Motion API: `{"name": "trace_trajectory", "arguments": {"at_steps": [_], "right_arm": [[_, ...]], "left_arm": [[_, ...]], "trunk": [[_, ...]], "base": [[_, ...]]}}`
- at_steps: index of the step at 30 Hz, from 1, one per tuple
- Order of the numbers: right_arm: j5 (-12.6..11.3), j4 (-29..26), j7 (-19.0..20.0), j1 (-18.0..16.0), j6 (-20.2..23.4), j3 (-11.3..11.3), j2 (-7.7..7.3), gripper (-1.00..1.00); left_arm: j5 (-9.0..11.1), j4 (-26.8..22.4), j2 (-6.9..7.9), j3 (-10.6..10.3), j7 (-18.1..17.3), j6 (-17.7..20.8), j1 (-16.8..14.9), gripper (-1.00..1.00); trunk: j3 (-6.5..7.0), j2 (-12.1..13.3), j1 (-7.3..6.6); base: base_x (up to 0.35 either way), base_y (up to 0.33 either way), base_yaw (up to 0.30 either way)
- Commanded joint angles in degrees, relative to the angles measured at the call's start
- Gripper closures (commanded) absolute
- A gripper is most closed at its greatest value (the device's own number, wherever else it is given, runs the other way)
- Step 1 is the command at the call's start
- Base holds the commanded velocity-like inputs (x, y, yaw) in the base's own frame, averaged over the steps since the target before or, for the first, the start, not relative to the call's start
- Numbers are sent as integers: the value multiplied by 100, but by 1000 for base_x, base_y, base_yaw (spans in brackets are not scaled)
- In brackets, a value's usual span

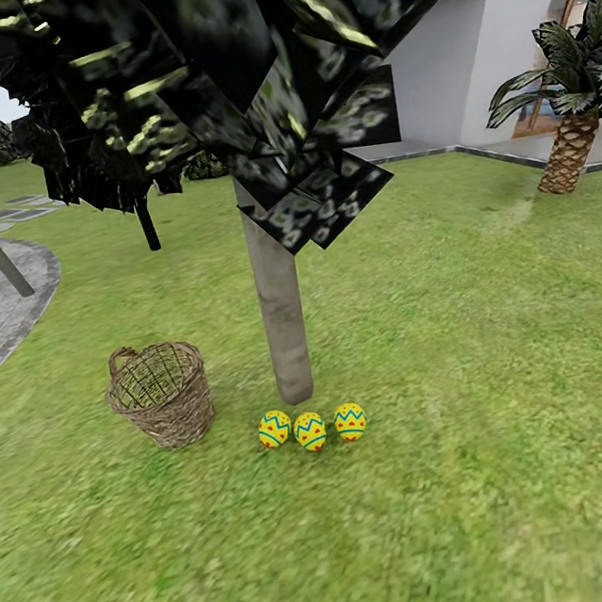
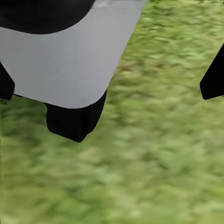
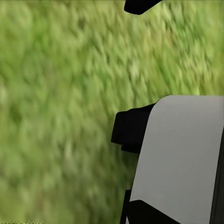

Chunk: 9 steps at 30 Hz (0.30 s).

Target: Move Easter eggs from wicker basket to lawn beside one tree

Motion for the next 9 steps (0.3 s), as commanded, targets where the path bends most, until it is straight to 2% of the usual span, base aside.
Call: {"name": "trace_trajectory", "arguments": {"at_steps": [1,4,9], "right_arm": [[29,9,-26,-4,-15,4,7,-100],[27,9,-26,-5,-15,5,3,-100],[28,9,-26,-6,-15,5,1,-100]], "left_arm": [[62,228,-6,-45,-13,30,0,-100],[63,435,7,-41,-13,30,13,-100],[62,492,-8,-38,-13,30,18,-100]], "trunk": [[-4,-2,-1],[-4,-2,-1],[-4,-2,-1]], "base": [[0,0,0],[0,0,0],[0,0,0]]}}
